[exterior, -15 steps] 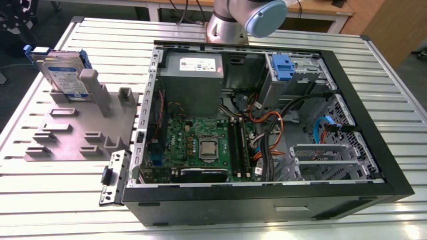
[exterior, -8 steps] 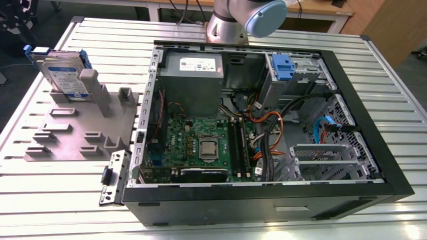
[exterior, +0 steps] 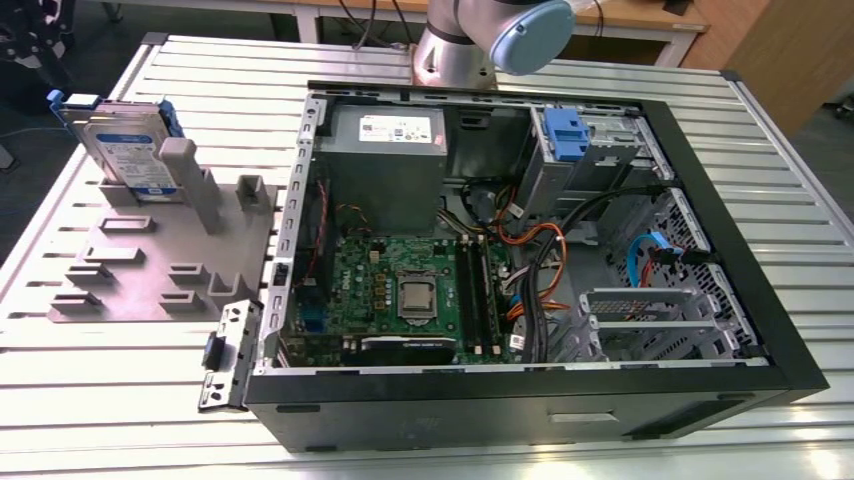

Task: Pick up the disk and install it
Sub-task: 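Pick up the disk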

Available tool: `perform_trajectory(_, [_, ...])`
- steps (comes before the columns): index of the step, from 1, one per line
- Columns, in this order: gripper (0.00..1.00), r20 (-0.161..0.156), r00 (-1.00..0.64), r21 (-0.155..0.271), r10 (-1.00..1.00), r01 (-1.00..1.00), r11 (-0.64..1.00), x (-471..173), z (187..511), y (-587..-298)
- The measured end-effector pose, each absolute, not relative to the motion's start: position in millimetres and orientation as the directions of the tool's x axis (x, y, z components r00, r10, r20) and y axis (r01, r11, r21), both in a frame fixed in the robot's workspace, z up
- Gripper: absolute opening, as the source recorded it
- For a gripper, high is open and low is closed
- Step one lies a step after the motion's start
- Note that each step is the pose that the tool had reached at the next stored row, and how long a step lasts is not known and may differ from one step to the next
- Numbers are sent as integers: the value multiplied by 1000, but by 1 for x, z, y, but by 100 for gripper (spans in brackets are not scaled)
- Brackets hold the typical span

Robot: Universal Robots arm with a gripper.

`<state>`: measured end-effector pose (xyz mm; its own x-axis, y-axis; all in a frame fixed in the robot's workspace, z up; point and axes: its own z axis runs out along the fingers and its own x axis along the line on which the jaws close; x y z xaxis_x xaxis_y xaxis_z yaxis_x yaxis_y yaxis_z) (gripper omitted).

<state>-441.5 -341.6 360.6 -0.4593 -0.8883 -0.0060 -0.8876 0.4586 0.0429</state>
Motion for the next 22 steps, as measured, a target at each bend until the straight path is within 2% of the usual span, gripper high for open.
perform_trajectory(22, [11,-6,-182,43,-983,-982,182,-442,360,-342])
